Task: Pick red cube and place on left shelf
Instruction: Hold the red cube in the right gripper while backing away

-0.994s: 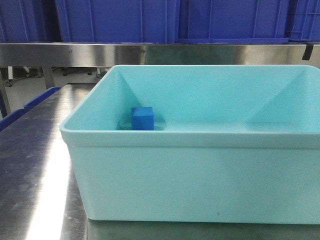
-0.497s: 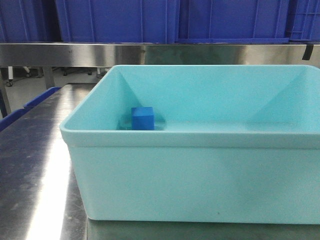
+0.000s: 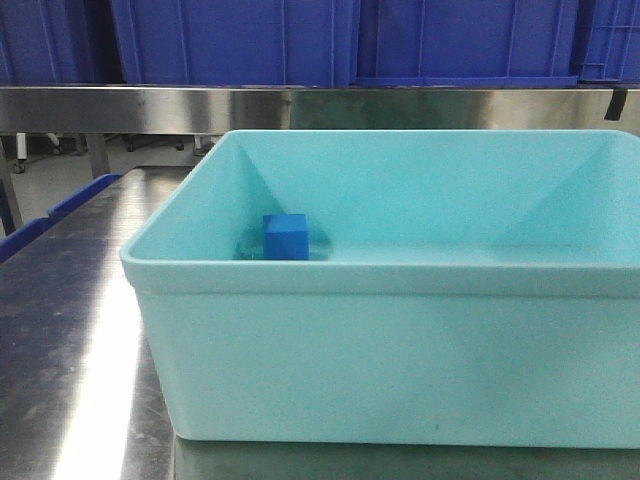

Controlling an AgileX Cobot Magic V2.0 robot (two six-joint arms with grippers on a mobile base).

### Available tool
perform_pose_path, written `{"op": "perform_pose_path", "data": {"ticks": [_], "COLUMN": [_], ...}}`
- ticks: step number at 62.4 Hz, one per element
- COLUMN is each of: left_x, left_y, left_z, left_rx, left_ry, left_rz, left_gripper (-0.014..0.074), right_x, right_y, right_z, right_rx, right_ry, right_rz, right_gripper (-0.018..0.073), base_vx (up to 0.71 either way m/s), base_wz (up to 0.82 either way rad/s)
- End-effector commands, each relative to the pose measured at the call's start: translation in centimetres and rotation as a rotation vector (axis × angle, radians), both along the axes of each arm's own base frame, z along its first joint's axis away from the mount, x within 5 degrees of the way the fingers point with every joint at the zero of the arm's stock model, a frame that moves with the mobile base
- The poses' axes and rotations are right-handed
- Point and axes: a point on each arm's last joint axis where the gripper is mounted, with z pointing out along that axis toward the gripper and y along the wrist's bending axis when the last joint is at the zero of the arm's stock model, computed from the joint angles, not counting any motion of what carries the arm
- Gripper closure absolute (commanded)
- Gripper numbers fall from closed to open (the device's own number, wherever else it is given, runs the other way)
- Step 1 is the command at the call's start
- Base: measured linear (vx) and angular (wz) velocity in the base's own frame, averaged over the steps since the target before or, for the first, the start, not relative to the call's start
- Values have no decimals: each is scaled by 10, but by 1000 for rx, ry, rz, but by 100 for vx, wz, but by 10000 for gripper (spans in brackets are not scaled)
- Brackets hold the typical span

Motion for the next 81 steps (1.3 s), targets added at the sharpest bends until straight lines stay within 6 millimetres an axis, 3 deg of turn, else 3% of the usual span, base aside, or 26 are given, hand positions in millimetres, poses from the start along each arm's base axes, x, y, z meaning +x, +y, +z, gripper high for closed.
{"op": "perform_pose_path", "data": {"ticks": [1,81], "left_x": [1,1], "left_y": [0,0], "left_z": [0,0], "left_rx": [-7,-7], "left_ry": [-53,-53], "left_rz": [0,0], "left_gripper": [491,491], "right_x": [4,4], "right_y": [1,1], "right_z": [18,18], "right_rx": [13,13], "right_ry": [-98,-98], "right_rz": [5,6], "right_gripper": [502,502], "base_vx": [0,0], "base_wz": [0,2]}}
